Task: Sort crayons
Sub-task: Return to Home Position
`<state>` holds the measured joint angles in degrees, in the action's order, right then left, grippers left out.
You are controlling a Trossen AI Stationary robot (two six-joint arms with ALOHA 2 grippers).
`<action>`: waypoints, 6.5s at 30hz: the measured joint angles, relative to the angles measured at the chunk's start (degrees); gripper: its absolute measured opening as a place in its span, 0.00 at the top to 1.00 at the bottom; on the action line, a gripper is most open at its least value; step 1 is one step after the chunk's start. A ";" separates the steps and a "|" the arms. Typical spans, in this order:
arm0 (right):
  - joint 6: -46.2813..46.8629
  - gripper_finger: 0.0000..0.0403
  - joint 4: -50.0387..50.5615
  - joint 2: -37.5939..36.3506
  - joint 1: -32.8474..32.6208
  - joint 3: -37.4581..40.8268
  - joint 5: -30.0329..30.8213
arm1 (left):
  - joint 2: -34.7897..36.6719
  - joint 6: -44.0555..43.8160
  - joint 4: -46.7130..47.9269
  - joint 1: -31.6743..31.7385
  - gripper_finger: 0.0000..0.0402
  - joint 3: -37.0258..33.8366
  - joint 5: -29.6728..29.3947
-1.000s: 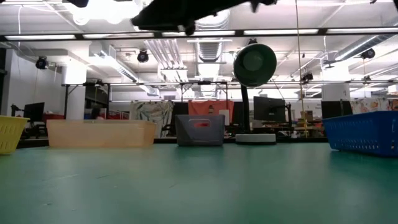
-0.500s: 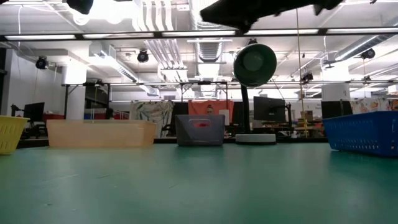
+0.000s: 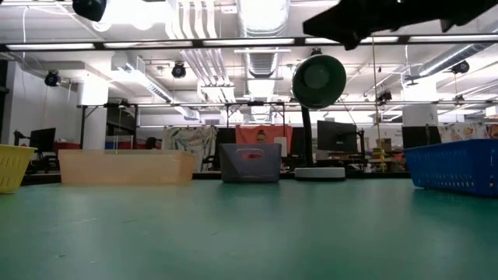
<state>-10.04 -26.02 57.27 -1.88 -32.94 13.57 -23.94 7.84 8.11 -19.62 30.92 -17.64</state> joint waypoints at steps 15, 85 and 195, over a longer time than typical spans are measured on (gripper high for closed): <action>0.09 0.80 0.00 -13.18 0.20 8.50 0.01 | 13.18 0.10 -2.65 0.00 0.90 -8.75 -0.21; 3.50 0.83 9.05 -57.24 1.17 32.28 -0.53 | 22.44 -6.20 -21.64 24.10 0.90 -30.38 9.02; 5.14 0.83 19.88 -55.99 1.15 32.36 9.42 | 21.39 -8.57 -9.81 27.85 0.90 -29.18 15.23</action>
<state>-4.91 -6.14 1.28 -0.73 -0.58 23.00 -2.55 -0.73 -1.69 8.23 1.74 -2.42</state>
